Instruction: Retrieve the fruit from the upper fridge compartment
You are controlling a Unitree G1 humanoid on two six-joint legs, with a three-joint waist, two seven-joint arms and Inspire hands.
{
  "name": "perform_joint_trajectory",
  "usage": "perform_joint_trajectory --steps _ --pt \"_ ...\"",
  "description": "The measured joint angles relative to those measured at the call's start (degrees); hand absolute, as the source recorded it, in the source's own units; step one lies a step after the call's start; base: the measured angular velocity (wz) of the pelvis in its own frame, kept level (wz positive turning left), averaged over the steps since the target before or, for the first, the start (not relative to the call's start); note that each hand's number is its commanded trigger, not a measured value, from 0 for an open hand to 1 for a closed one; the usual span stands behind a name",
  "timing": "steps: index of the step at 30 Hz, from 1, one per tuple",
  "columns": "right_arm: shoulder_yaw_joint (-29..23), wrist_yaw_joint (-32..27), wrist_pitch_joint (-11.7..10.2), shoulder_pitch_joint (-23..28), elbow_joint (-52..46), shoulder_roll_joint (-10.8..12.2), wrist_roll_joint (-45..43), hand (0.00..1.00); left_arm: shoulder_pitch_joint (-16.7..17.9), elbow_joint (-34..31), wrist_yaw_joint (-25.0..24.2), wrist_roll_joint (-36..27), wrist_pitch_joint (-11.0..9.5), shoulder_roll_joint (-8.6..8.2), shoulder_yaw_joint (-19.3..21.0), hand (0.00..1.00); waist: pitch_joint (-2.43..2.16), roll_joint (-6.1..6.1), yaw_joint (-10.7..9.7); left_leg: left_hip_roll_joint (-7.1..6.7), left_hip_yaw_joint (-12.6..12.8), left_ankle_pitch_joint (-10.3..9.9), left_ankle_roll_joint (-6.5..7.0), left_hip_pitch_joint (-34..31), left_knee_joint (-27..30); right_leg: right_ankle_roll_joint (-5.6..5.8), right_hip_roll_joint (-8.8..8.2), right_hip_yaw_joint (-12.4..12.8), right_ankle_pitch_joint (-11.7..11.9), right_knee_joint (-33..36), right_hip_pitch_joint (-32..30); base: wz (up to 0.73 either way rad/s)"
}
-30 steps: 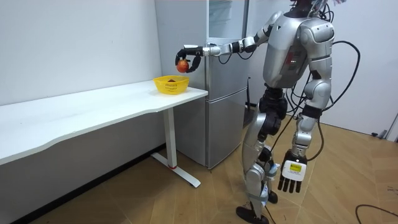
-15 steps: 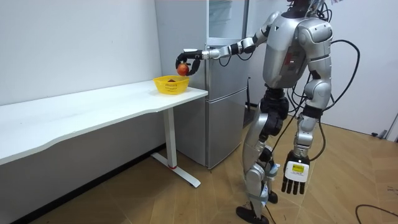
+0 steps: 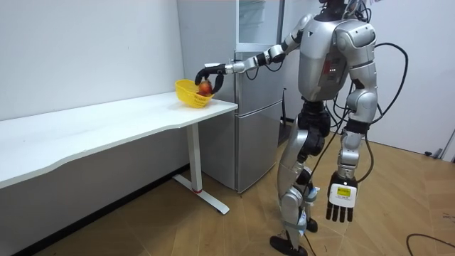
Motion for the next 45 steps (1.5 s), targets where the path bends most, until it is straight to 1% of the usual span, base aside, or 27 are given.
perform_joint_trajectory --steps 2,7,13,18,23,27,34,36,37,38,39,40,41,42,43,45 --pt "0.0 -0.14 -0.03 -0.17 0.0 0.0 0.04 0.0 -0.23 0.09 0.07 -0.01 -0.01 0.39 -0.95 0.0 -0.01 -0.01 0.01 -0.01 0.01 0.0 0.0 -0.1 0.03 0.0 -0.01 -0.14 0.0 0.0 0.0 0.04" --pt "0.0 -0.31 -0.04 -0.74 0.02 0.0 0.01 0.0 -0.36 0.01 0.08 0.01 -0.01 0.74 -1.0 0.0 0.01 0.02 -0.02 -0.02 0.06 0.0 0.0 0.07 0.07 0.0 0.0 -0.13 0.0 0.0 0.15 0.0" --pt "0.0 -0.31 0.01 -0.74 0.02 0.0 -0.06 0.0 -0.36 -0.06 0.12 0.01 0.02 0.73 -1.01 0.0 0.09 0.15 -0.06 -0.02 0.05 0.0 0.0 0.02 0.25 0.0 0.03 -0.03 0.0 0.0 0.19 0.0" --pt "0.01 -0.3 0.08 -0.74 0.01 0.0 -0.1 0.0 -0.36 0.1 0.35 -0.07 0.15 0.73 -1.02 0.0 0.06 0.17 -0.07 -0.04 0.08 0.0 0.0 0.03 0.33 0.0 0.02 -0.06 0.0 0.01 0.23 0.0" --pt "0.01 -0.3 1.08 -0.74 -0.02 0.0 -0.19 0.0 -0.36 0.27 1.07 -0.56 0.24 0.73 -1.03 0.0 0.03 0.22 -0.04 -0.07 0.07 0.01 0.01 0.04 0.35 0.0 0.01 -0.03 0.0 0.01 0.26 0.0" --pt "-0.01 -0.3 1.12 -0.77 -0.02 0.0 0.0 0.0 -0.35 0.48 1.23 -0.56 0.24 0.73 -1.03 0.0 0.0 0.23 -0.07 -0.06 0.1 0.01 0.01 0.06 0.35 0.0 0.03 0.13 0.0 0.02 0.27 0.0" --pt "-0.18 -1.08 1.12 -1.27 -0.76 -0.02 4.09 0.0 0.16 -0.21 1.99 -0.56 0.23 0.79 -0.92 0.0 -0.29 -0.01 -0.61 0.01 0.5 0.01 0.02 0.54 0.44 0.0 0.01 0.58 0.0 0.0 0.79 0.0" --pt "-0.35 -1.55 1.12 -1.29 -1.87 -0.02 5.76 0.0 0.39 -0.21 2.0 -0.55 0.2 0.69 -0.89 0.0 -0.4 0.16 -0.84 0.24 1.53 0.0 0.05 1.02 0.37 0.0 -0.06 0.8 0.0 -0.05 1.19 -0.08" --pt "-0.42 -1.75 1.06 -1.3 -3.53 -0.02 6.93 0.0 0.74 -0.19 2.0 -0.55 0.18 0.53 -0.83 0.0 -0.72 0.32 -1.14 0.28 1.85 -0.06 0.14 1.28 0.31 0.0 -0.1 1.16 0.0 -0.04 1.26 -0.16" --pt "-0.71 -1.99 0.92 -1.31 -5.01 -0.02 7.7 0.0 0.88 -0.2 2.0 -0.53 0.17 0.37 -0.71 0.0 -0.81 0.56 -1.48 0.34 2.24 -0.08 0.18 1.7 0.29 0.0 -0.13 1.5 0.0 0.0 1.47 -0.18" --pt "-0.88 -2.2 0.91 -1.31 -5.74 -0.02 8.27 0.0 0.92 -0.22 2.0 -0.52 0.13 0.28 -0.66 0.0 -0.75 0.73 -1.54 0.38 2.44 -0.11 0.22 2.1 0.24 0.0 -0.15 1.54 0.01 -0.01 1.79 -0.15" --pt "-1.4 -2.3 0.91 -1.3 -7.31 -0.02 9.25 0.0 1.09 -0.23 2.07 -0.47 0.03 -0.03 -0.24 0.0 -0.77 1.24 -1.77 0.38 2.72 -0.2 0.37 2.92 0.23 0.0 -0.21 1.69 0.01 -0.02 2.56 -0.15" --pt "-2.72 -2.42 0.53 -1.32 -8.52 -0.01 9.29 0.0 1.13 -0.28 2.34 -0.47 -0.08 -0.64 0.68 0.0 -0.68 1.85 -2.04 0.38 3.1 -0.31 0.53 3.92 0.11 0.01 -0.26 2.21 0.01 -0.07 3.38 -0.14" --pt "-3.46 -2.74 0.37 -1.38 -8.97 -0.02 9.29 0.0 1.15 -0.32 2.47 -0.47 -0.15 -0.94 0.99 0.0 -0.68 2.13 -2.07 0.35 3.23 -0.33 0.56 4.34 -0.02 0.01 -0.31 2.35 0.01 -0.08 3.75 -0.1" --pt "-5.31 -3.73 0.09 -1.4 -10.01 -0.02 9.41 0.0 1.18 -0.35 2.53 -0.51 -0.42 -1.29 1.43 0.0 -0.66 2.64 -2.33 0.24 3.27 -0.35 0.62 4.91 -0.09 0.02 -0.42 2.65 0.0 -0.09 4.24 -0.07" --pt "-7.35 -5.26 -0.09 -1.34 -12.03 -0.02 10.09 0.0 1.55 -0.4 2.54 -0.47 -0.59 -1.61 2.38 0.0 -0.89 3.14 -3.06 0.2 3.53 -0.34 0.65 5.43 -0.27 0.04 -0.52 2.89 -0.01 -0.2 4.61 -0.11"
